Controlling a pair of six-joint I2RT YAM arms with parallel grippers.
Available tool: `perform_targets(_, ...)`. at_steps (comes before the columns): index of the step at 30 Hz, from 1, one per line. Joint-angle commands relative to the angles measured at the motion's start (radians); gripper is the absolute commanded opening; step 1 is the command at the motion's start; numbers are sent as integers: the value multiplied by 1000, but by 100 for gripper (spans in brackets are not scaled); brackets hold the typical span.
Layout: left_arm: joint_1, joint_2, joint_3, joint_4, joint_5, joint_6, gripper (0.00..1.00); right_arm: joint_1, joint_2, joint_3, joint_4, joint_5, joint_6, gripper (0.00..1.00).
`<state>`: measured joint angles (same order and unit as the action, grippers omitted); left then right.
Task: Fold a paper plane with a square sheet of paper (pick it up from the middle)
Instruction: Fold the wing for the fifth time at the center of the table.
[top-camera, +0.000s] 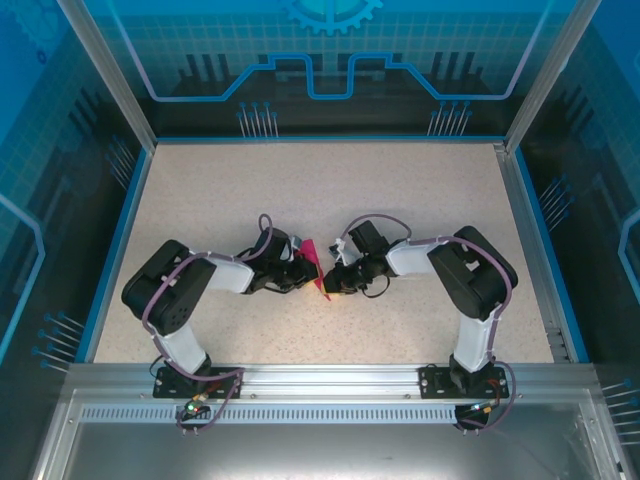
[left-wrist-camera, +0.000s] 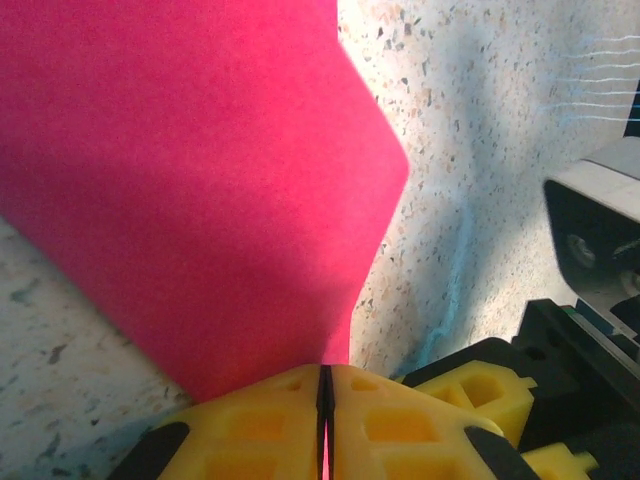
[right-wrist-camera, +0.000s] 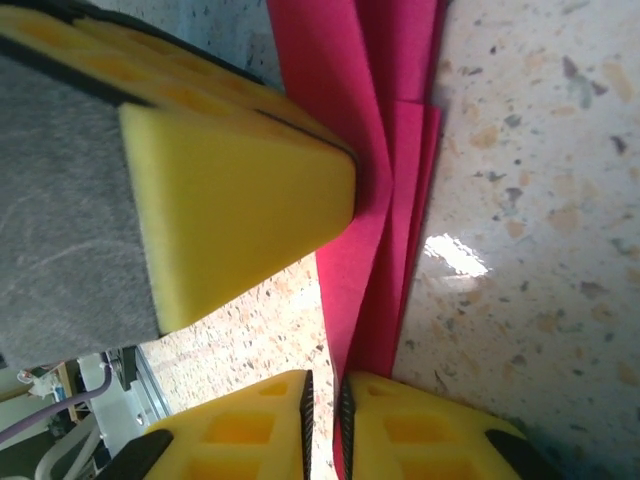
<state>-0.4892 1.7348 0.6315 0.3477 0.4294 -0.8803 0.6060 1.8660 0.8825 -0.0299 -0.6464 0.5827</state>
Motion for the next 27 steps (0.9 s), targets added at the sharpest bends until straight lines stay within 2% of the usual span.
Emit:
perform_targets(1,-6,21,14,-107,-52,20,13,-20,-56,-16,-77,35,-31,21)
perform_targets(4,-6,24,17,-117,-51,20,13,-29,-126,-41,-120,97,-43,26)
perform_targets(7,-5,28,20,-115,-48,20,13,-31,-187,-64,-142,159,-65,27)
perform_targets(11,-5,27,21,-113,-46,17,13,5,-187,-36,-124,116,-75,21)
perform_targets(16,-5,22,17,-115,-46,16,13,31,-95,25,-67,68,-52,14)
perform_targets(27,-5,-10,1,-110,-36,22,13,32,18,58,3,-21,-35,13)
